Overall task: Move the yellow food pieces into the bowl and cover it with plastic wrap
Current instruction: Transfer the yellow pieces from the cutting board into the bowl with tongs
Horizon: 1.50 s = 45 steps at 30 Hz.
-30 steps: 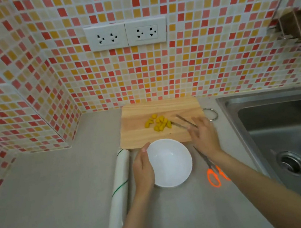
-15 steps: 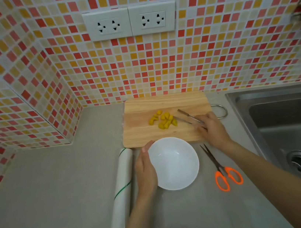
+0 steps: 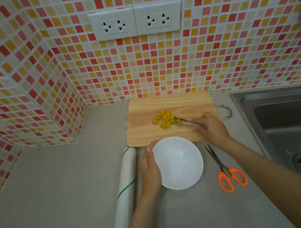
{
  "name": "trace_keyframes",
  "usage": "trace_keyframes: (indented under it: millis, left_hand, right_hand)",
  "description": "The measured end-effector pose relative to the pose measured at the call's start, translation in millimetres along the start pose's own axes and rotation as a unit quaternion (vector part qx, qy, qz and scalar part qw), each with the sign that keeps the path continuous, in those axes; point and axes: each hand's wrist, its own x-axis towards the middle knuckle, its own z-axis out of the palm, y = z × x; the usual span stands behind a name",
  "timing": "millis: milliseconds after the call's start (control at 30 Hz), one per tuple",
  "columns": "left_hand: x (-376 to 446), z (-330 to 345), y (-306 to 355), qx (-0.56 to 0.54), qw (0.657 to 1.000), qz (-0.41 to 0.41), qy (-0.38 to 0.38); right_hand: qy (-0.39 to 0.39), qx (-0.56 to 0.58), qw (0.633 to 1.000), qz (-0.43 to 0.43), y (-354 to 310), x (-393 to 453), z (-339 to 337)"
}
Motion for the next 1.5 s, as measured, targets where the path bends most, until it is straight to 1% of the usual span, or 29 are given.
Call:
trace_keyframes:
  millis: [100, 167, 233, 300, 367, 433, 500, 567, 667, 733, 867, 967, 1200, 1367, 1433, 1500]
  left_hand:
    - [0, 0, 1, 0.004, 1.000, 0.005, -0.002]
    - [0, 0, 0, 0.003, 1.000, 0.004, 0.000]
    - [0, 1, -1, 0.000, 1.000, 0.003, -0.003]
    - [0, 1, -1, -0.003, 1.000, 0.000, -0.006]
    - [1, 1, 0, -0.009, 1.000, -0.002, -0.007]
    - [1, 1, 0, -0.012, 1.000, -0.006, -0.009]
    - [0, 1, -1, -0.009, 1.000, -0.006, -0.007]
    - [0, 1, -2, -0.005, 1.000, -0.001, 0.001]
    - [0, 2, -2, -0.006, 1.000, 0.003, 0.009]
    - [-1, 3, -3, -0.005, 1.000, 0.000, 0.011]
    - [1, 2, -5, 0.003, 1.000, 0.000, 0.013]
    - [2, 2, -7, 0.007, 1.000, -0.004, 0.013]
    - [4, 2, -9, 0.002, 1.000, -0.018, 0.011]
    - [3, 4, -9, -0.014, 1.000, -0.019, 0.010]
    - [3, 5, -9, -0.017, 1.000, -0.019, 0.010]
    - [2, 6, -8, -0.015, 1.000, -0.016, 0.006]
  right_hand:
    - [0.036, 0.040, 0.998, -0.029, -3, -17, -10]
    - [0.042, 0.063, 0.995, -0.061, -9, -32, -18]
    - [0.021, 0.073, 0.993, -0.090, -14, -49, -25]
    - [-0.023, 0.077, 0.990, -0.111, -18, -66, -31]
    - [-0.073, 0.058, 0.988, -0.124, -19, -77, -35]
    - [-0.097, 0.043, 0.986, -0.126, -20, -79, -40]
    - [-0.086, 0.059, 0.987, -0.123, -21, -74, -44]
    - [-0.053, 0.078, 0.989, -0.113, -22, -63, -47]
    - [-0.008, 0.050, 0.996, -0.077, -20, -34, -38]
    - [-0.006, 0.017, 0.999, -0.047, -18, -16, -24]
    - [-0.036, -0.012, 0.999, -0.004, -21, 1, 6]
    - [-0.022, -0.012, 1.000, 0.011, -23, 2, 17]
    - [0.003, 0.010, 1.000, 0.012, -24, -5, 11]
    - [0.056, 0.034, 0.998, -0.012, -23, -19, -3]
    - [0.050, 0.033, 0.998, -0.015, -20, -25, -8]
    - [0.015, 0.015, 1.000, 0.000, -16, -26, -10]
